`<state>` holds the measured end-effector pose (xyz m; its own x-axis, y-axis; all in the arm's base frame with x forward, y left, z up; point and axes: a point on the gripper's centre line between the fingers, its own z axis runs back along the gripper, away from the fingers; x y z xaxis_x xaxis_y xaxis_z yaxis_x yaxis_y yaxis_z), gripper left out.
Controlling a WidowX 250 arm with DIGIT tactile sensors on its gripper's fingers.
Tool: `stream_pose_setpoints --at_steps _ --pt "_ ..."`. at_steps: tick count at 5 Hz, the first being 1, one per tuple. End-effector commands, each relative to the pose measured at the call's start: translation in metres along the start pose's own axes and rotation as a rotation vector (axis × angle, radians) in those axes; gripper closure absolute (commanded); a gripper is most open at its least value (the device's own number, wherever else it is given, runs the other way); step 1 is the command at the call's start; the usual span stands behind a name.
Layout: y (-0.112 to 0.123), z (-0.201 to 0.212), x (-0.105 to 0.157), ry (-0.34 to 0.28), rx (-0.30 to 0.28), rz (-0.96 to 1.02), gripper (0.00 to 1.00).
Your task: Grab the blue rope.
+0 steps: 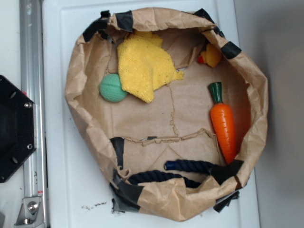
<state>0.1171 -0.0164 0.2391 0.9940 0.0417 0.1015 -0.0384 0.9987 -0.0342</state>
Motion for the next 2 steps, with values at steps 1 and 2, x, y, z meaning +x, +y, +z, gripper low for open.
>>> stream_pose_setpoints --at_steps 1,2 --pt "0.0 0.0 0.0 0.0 0.0 0.0 0.0" --pt "0.006 -0.016 0.049 -0.107 -0.054 0.002 0.0"
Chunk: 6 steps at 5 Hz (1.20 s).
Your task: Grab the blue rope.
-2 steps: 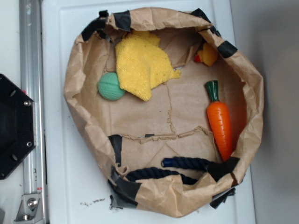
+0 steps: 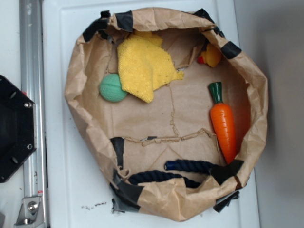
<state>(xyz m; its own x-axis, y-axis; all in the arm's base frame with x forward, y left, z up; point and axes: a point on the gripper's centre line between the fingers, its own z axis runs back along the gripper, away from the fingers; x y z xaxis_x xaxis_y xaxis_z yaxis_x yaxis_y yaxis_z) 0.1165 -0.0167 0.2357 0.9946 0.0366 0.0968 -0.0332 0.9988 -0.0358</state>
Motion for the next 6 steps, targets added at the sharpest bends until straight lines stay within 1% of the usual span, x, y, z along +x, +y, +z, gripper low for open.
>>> stream_pose_setpoints --at_steps 1,2,3,4,6 --pt "0.013 -0.038 0.095 -0.166 -0.059 0.012 0.0" --pt "0.009 -0.082 0.126 -0.138 -0.11 -0.041 0.0" --pt "0.005 -0.122 0.135 -0.087 -0.149 -0.082 0.0" --pt "-0.004 -0.163 0.132 -0.037 -0.243 -0.143 0.0" --pt "-0.044 -0.191 0.137 -0.014 -0.221 -0.267 0.0"
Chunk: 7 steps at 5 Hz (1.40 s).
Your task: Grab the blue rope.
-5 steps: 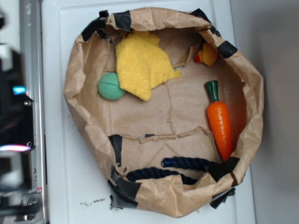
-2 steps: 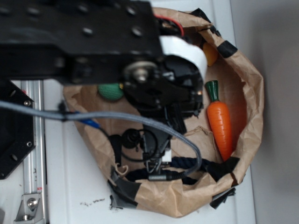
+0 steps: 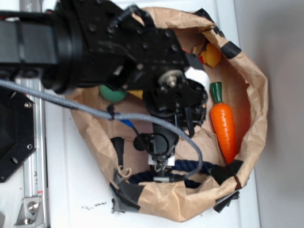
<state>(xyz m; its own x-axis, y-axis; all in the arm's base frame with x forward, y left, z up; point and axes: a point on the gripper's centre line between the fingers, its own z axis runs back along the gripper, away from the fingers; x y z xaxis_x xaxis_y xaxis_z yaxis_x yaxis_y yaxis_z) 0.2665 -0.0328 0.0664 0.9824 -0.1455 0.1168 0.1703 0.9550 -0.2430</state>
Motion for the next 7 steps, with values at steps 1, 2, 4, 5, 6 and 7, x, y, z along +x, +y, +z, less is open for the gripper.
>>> stream_pose_setpoints --at_steps 1,2,4,5,6,7 --pt "-0.043 -0.036 0.013 0.028 -0.006 -0.147 0.0" --pt "-0.065 -0.053 0.006 0.063 0.023 -0.259 0.0" --pt "-0.096 -0.061 0.001 0.078 0.027 -0.474 0.0" --pt "-0.087 -0.069 0.003 0.148 0.119 -0.442 0.0" --pt "-0.063 -0.075 0.003 0.275 0.249 -0.295 0.0" --pt "-0.037 -0.063 0.004 0.289 0.226 -0.14 0.0"
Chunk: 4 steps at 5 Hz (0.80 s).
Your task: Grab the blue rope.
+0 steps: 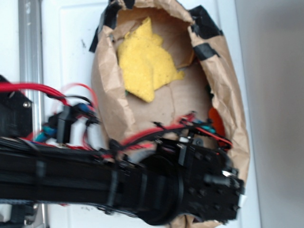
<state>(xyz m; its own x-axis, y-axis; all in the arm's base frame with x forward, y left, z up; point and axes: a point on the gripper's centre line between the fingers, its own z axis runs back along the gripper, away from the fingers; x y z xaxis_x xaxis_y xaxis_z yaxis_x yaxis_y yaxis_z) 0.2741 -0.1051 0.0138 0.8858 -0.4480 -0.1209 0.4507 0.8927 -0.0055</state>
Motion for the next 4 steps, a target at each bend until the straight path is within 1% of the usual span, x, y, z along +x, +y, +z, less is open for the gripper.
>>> stream_pose_setpoints --at_steps 1,2,3,4 --pt "0.0406 0.02 -0.0212 -0.006 -0.02 0.248 0.0" --pt "0.0495 0.0295 -0.0251 -0.03 0.004 0.272 0.1" --pt "0.0481 0.028 -0.0274 -0.04 0.009 0.284 1.0" --pt "0.0402 0.0215 -0.0262 -0.031 0.014 0.261 1.0"
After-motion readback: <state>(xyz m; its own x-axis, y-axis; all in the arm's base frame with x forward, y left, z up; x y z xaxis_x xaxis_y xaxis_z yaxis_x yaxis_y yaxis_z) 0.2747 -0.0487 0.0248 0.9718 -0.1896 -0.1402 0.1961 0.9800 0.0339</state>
